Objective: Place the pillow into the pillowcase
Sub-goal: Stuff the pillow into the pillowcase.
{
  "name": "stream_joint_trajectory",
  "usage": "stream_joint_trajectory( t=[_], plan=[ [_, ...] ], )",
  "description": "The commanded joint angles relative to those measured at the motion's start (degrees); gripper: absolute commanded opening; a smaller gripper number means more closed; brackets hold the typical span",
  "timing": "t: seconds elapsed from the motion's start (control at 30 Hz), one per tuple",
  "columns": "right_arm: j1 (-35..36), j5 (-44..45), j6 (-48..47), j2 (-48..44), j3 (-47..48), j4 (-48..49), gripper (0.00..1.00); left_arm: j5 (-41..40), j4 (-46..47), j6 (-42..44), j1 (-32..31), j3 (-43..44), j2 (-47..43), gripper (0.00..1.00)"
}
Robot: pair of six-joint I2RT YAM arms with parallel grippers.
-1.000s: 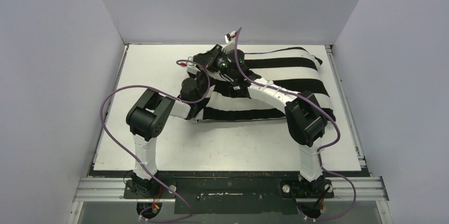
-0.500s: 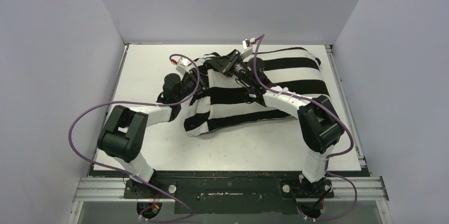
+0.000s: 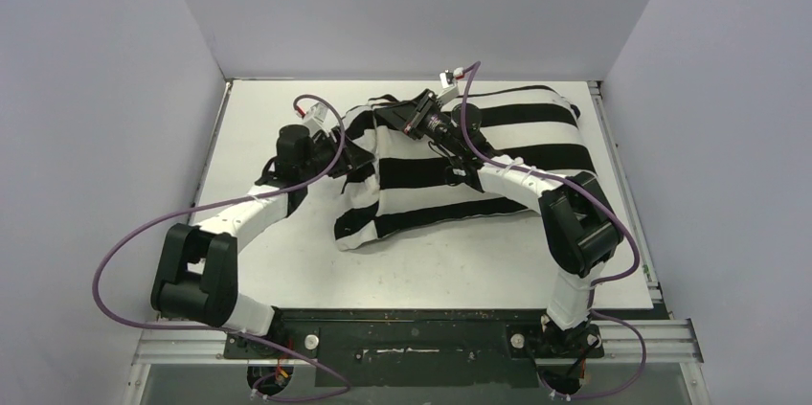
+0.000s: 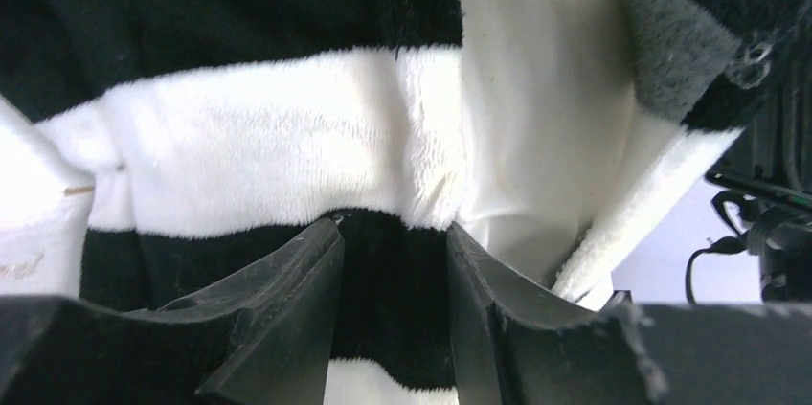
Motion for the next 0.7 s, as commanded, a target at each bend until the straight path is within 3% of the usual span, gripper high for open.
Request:
stream_joint_trajectory(
  t=[0.0,0.2,0.37,0.67],
  plan=[
    [0.02,-1.84,0.73,-3.49,0.91,6.07,0.00,-2.72,-9.39,6.45,0.10,1.68,-5.27,0.41],
    [0.10,-2.38,1.20,-3.14,1.19,6.23,0.00,-3.81,-12.31,7.31,-0.86,-0.56,-11.37,0.42],
    [0.18,-2.45,1.61,-3.39,0.98,5.95,0.00,-7.70,-18.26,10.07,-3.65,3.88,-14.31,0.42],
    [0.42,-1.82,1.14,-4.63,1.23,4.71,0.00,-17.61,-29.16,11.82,-9.40,8.30,-12.55,0.37]
  ],
)
